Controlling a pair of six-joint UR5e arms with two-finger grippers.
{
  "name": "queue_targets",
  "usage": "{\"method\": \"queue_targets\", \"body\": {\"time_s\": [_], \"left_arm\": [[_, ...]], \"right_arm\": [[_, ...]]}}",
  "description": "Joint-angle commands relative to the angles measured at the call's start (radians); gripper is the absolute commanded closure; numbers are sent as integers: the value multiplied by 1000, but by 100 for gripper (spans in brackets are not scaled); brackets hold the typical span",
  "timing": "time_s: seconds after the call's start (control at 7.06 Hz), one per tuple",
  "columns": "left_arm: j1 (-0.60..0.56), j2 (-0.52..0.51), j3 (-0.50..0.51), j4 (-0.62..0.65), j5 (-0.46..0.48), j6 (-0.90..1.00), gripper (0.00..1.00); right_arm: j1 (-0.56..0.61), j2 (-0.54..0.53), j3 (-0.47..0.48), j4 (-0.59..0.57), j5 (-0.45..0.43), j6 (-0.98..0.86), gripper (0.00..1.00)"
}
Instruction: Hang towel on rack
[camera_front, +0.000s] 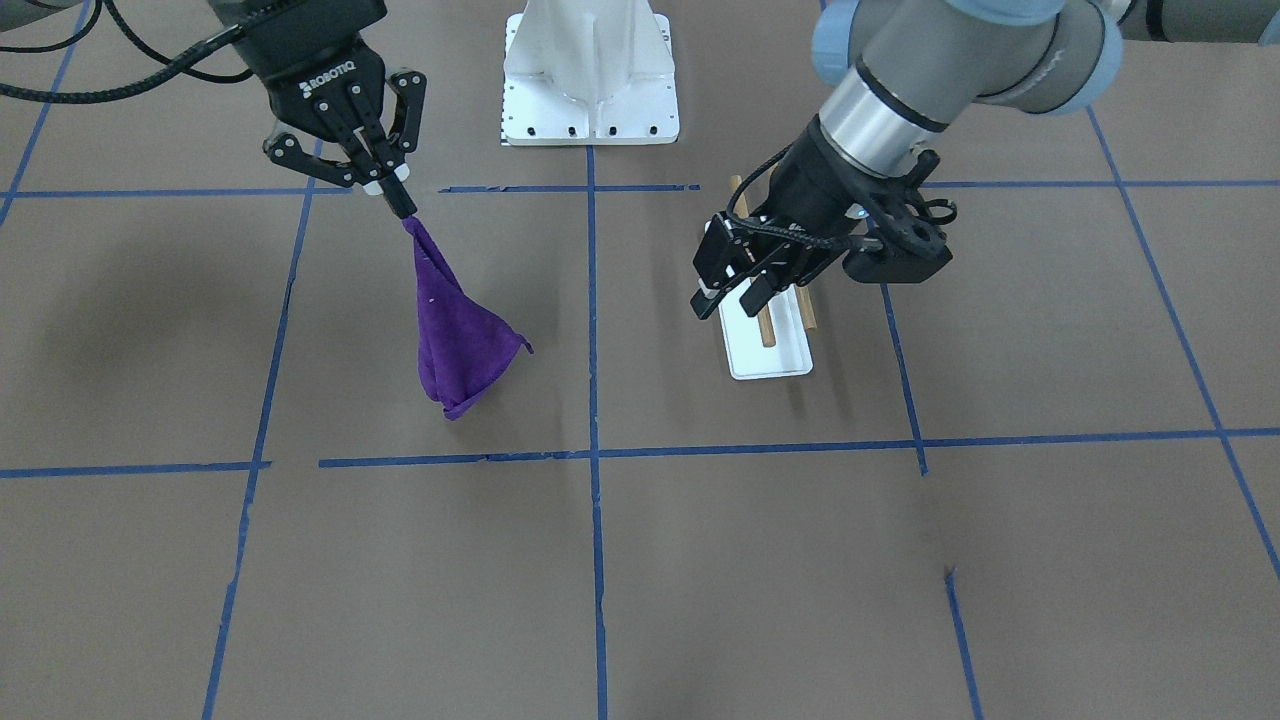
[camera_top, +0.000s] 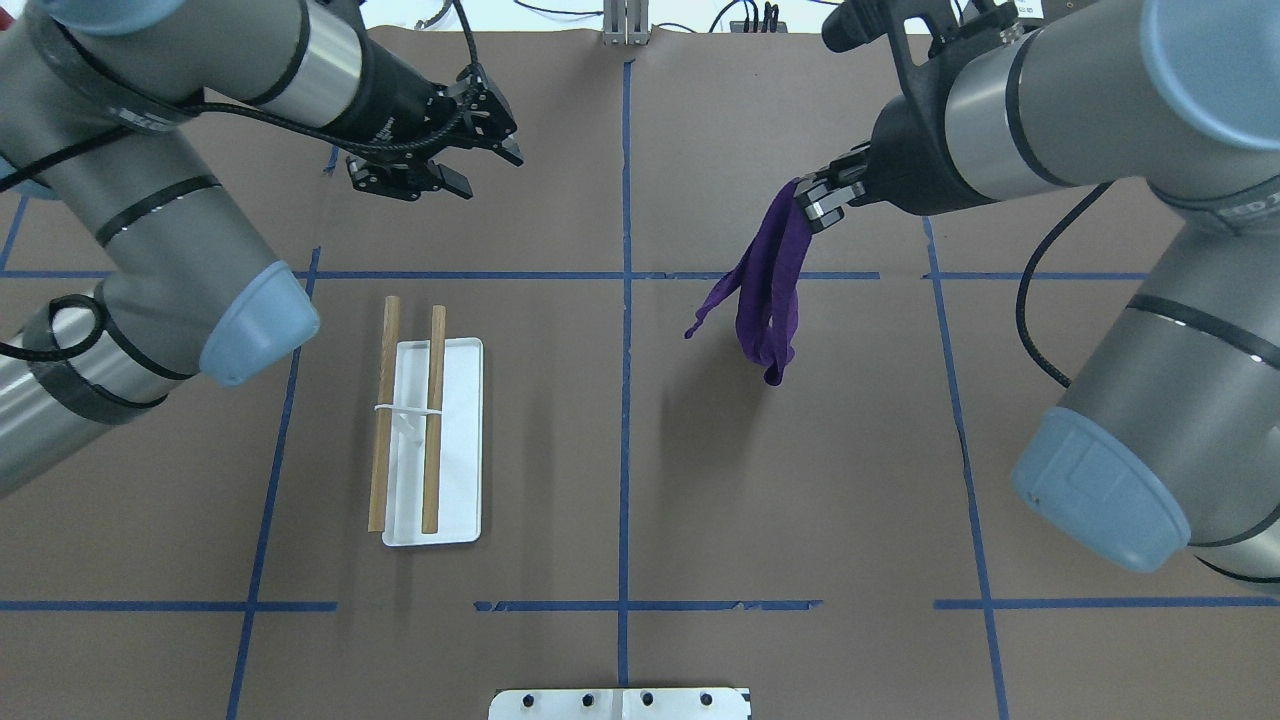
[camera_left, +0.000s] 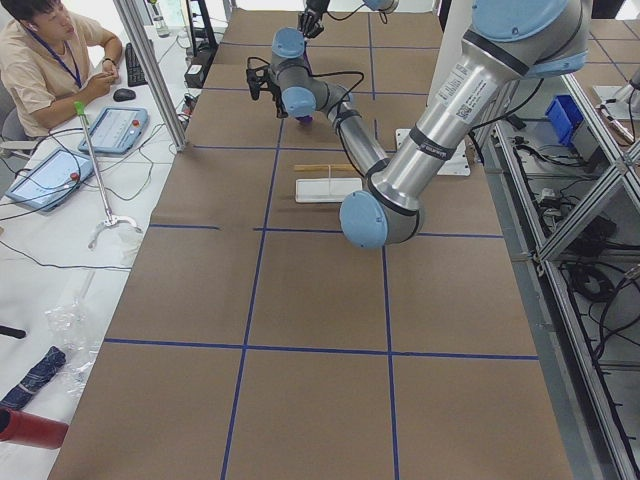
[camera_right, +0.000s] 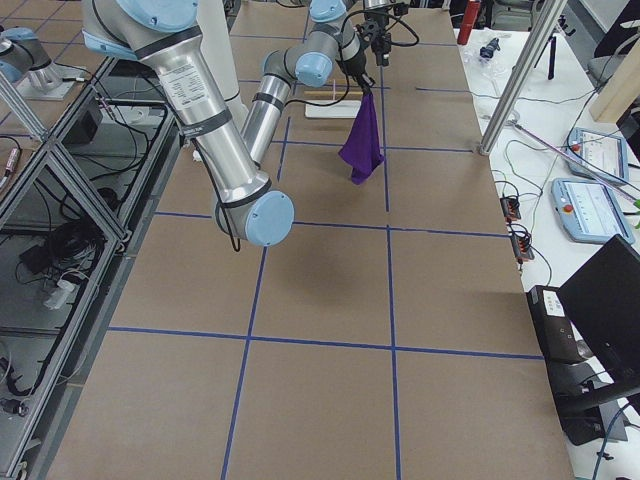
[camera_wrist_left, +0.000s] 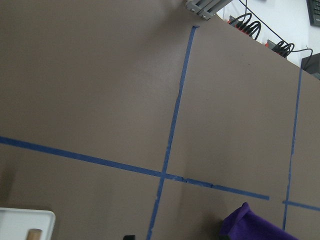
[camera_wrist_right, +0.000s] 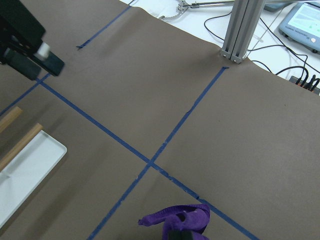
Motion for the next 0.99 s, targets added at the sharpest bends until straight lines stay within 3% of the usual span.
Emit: {"method": "queue_targets", "body": {"time_s": [0.0,0.28,0.85], "left_arm": [[100,-73,77,0,79,-120,36],[144,-88,80,0,95,-177,33],[187,-119,77,0,96,-238,28]], "right_arm": [[-98,59,10,6,-105,33,100],[-148,84,9,9,-166,38,100],[-154,90,6,9,-182,37,100]]}}
